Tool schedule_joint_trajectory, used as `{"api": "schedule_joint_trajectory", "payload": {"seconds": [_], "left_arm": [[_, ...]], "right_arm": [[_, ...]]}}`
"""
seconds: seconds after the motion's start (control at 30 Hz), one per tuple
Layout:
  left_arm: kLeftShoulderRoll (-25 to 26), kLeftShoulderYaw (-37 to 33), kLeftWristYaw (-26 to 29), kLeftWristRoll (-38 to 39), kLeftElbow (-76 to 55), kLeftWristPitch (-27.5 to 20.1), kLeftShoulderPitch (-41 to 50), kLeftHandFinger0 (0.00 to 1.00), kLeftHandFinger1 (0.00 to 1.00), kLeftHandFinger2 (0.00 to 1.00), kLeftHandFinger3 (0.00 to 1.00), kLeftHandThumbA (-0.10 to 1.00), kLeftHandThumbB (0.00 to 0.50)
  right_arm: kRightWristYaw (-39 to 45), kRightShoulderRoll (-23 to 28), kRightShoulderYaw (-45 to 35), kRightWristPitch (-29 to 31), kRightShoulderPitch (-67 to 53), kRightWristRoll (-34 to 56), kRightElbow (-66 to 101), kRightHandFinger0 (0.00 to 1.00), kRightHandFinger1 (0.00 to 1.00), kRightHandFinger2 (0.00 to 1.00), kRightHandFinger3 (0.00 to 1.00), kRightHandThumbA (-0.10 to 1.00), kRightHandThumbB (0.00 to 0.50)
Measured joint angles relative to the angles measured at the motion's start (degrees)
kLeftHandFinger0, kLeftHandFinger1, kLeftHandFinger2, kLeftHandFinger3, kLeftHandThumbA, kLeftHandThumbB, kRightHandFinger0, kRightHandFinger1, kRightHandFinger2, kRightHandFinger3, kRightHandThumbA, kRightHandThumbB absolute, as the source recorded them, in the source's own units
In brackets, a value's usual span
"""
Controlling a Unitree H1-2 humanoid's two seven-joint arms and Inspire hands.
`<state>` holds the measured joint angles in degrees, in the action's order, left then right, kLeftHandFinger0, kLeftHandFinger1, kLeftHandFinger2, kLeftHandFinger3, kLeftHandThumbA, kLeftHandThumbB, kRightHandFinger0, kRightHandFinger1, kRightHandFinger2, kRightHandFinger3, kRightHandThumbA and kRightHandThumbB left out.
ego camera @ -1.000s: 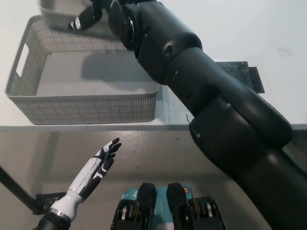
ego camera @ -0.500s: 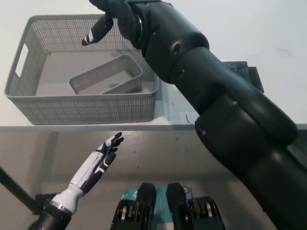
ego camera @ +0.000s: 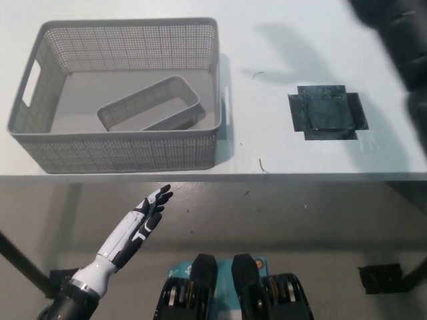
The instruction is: Use the right hand to pick up a small rectangular container and put it into a bigger container on the left side
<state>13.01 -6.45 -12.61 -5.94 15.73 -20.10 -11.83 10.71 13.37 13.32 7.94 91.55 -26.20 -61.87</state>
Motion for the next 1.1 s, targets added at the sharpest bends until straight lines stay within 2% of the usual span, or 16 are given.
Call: {"api": "schedule_joint_trajectory", "payload": {"seconds": [0.1,0.23,0.3,0.4,0.47,0.5,0.57,0.67,0.77,0.87,0.93,0.97,1.1], "left_arm": [[-0.1,0.0,0.0,0.0,0.1,0.0,0.0,1.00,1.00,1.00,1.00,1.00,0.283],[-0.2,0.0,0.0,-0.1,0.2,0.0,0.0,1.00,1.00,1.00,1.00,1.00,0.278],[-0.2,0.0,0.0,-0.1,0.2,0.1,0.0,1.00,1.00,1.00,1.00,1.00,0.286],[-0.3,0.0,0.0,-0.1,0.3,0.1,0.0,1.00,1.00,1.00,1.00,1.00,0.287],[-0.3,0.0,0.0,-0.1,0.3,0.1,0.0,1.00,1.00,1.00,1.00,1.00,0.284],[-0.3,0.0,0.0,-0.1,0.4,0.1,0.0,1.00,1.00,1.00,1.00,1.00,0.276],[-0.4,-0.1,0.0,-0.1,0.4,0.1,0.0,1.00,1.00,1.00,1.00,1.00,0.278],[-0.5,-0.1,0.0,-0.2,0.6,0.1,0.0,1.00,1.00,1.00,1.00,1.00,0.288],[-0.6,-0.1,0.0,-0.2,0.7,0.1,0.0,1.00,1.00,1.00,1.00,1.00,0.293],[-0.6,-0.1,0.0,-0.2,0.9,0.1,0.0,1.00,1.00,1.00,1.00,1.00,0.301],[-0.7,-0.1,0.0,-0.2,1.1,0.1,0.0,1.00,1.00,1.00,1.00,1.00,0.301],[-0.7,-0.1,0.0,-0.2,1.2,0.1,0.0,1.00,1.00,1.00,1.00,1.00,0.299],[-0.7,-0.1,0.0,-0.2,1.6,0.1,0.0,1.00,1.00,1.00,1.00,1.00,0.296]], "right_arm": [[0.4,3.1,-2.1,-0.3,-4.9,0.7,7.3,1.00,1.00,1.00,1.00,1.00,0.314],[0.8,5.2,-4.8,-1.1,-13.1,1.9,15.6,1.00,1.00,1.00,1.00,1.00,0.341],[1.0,5.5,-5.9,-1.4,-17.0,2.4,19.1,1.00,1.00,1.00,1.00,1.00,0.319],[1.1,5.5,-7.1,-2.0,-24.8,3.4,25.4,1.00,1.00,1.00,1.00,1.00,0.323],[1.1,5.4,-7.4,-2.2,-28.7,3.9,28.0,1.00,1.00,1.00,1.00,1.00,0.296],[1.1,5.3,-7.7,-2.3,-32.3,4.4,30.9,1.00,1.00,1.00,1.00,1.00,0.312],[1.1,5.0,-7.8,-2.4,-37.1,5.0,34.4,1.00,1.00,1.00,1.00,1.00,0.314],[1.1,4.2,-7.8,-2.4,-44.9,5.6,39.7,1.00,1.00,1.00,1.00,1.00,0.318],[1.1,2.9,-7.7,-2.4,-52.4,6.6,45.2,1.00,1.00,1.00,1.00,1.00,0.378],[1.1,0.5,-7.1,-2.3,-60.6,7.6,51.6,1.00,1.00,1.00,1.00,1.00,0.338],[1.1,-1.0,-6.6,-2.3,-65.3,8.1,55.1,1.00,1.00,1.00,1.00,1.00,0.342],[1.1,-1.8,-6.4,-2.2,-67.9,8.6,57.1,1.00,1.00,1.00,1.00,1.00,0.324],[0.9,-4.7,-5.8,-1.0,-76.8,10.6,64.7,1.00,1.00,1.00,1.00,1.00,0.340]]}}
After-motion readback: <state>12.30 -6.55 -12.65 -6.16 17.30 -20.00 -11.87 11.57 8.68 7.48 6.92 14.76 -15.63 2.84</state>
